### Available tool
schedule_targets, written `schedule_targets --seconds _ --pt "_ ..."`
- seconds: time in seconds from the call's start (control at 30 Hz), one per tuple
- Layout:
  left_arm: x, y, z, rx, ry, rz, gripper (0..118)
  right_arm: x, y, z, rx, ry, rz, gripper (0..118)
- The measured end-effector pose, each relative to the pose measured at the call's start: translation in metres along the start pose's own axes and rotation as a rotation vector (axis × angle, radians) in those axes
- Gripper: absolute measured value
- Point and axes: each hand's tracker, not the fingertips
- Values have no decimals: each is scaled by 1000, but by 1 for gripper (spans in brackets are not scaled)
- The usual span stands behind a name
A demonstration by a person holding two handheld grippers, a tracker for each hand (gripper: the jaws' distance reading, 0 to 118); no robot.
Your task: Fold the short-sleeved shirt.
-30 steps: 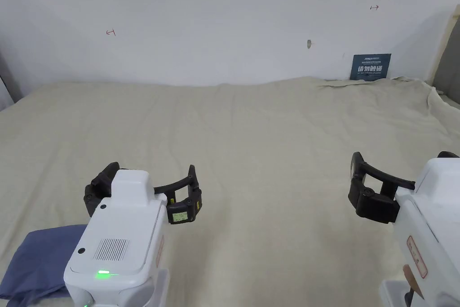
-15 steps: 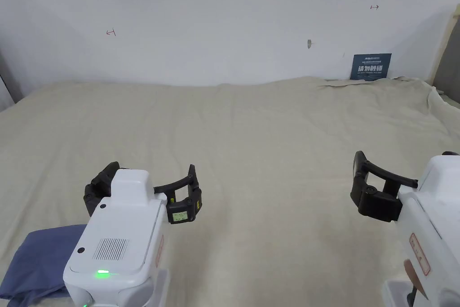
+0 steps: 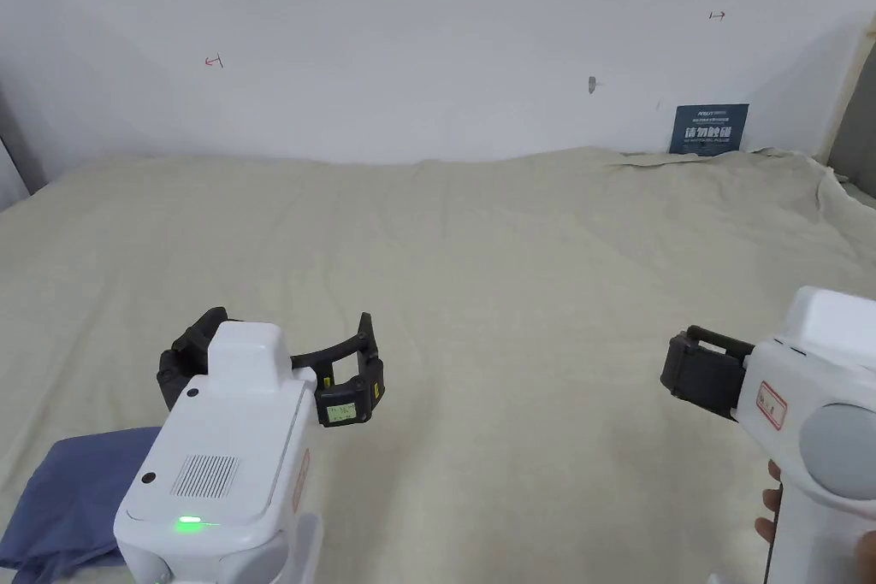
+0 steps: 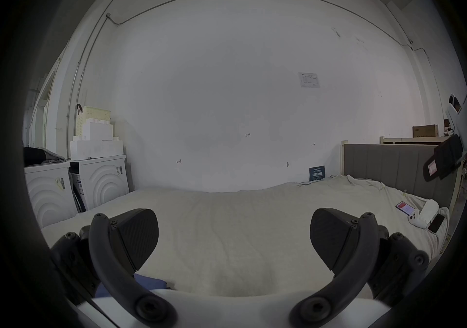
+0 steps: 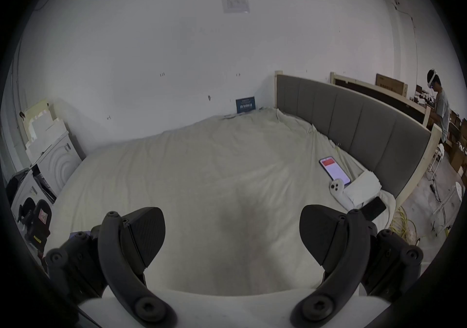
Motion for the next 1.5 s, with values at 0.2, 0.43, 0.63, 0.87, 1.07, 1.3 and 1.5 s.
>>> schedule_targets --seconds 0.2,0.43,0.63,0.87,1.07,1.3,1.5 --pt "1 1 0 1 -2 -5 118 -6 -3 14 -15 11 -50 108" --pt "0 2 0 2 -3 -2 118 -1 1 15 29 37 -48 108" --pt "-1 2 0 4 -6 6 118 -2 3 14 5 74 -55 108" --pt "0 3 1 10 -8 -2 118 3 -3 13 167 122 -23 108" --pt "0 5 1 15 -8 -1 118 8 -19 10 412 137 10 108" --pt "-2 4 2 23 -1 -3 118 4 -29 11 531 103 96 108" --pt "-2 4 2 21 0 -2 118 -7 -32 24 562 99 135 108"
